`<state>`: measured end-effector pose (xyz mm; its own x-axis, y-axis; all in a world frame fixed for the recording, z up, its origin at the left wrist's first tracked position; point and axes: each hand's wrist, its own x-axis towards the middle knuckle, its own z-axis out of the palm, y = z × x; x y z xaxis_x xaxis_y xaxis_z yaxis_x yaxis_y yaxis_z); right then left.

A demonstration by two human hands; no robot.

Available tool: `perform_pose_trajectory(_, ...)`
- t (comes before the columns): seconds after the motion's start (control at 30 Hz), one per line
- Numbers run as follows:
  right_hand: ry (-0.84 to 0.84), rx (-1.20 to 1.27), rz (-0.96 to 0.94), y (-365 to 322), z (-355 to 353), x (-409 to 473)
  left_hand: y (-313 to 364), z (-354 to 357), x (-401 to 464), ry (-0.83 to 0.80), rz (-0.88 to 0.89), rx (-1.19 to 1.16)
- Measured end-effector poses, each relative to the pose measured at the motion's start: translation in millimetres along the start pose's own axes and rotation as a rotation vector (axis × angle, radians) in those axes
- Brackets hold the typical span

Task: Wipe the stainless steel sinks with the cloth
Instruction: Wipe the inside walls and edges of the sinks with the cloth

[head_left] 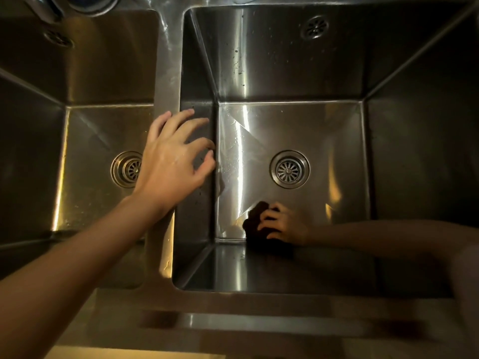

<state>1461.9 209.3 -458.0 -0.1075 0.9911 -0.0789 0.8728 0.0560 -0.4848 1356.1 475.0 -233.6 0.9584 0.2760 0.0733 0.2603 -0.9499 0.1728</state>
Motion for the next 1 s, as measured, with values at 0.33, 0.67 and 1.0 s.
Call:
perform_pose_trajectory(0.33, 0.03, 0.098, 0.245, 12.8, -2.1, 74.2, 1.0, -2.2, -1.2, -0.009, 0.01, -0.006)
perform_pose_trajectory(0.67, -0.089, -0.004, 0.453, 51.3, -31.1, -19.8, -0.6, -1.2, -0.8, -0.023, 0.02, -0.015)
perform_pose_trajectory(1.0, -0.035, -0.01, 0.111, -0.9, 5.2, 29.3, -1.7, 0.3, -1.2, -0.001, 0.024, -0.016)
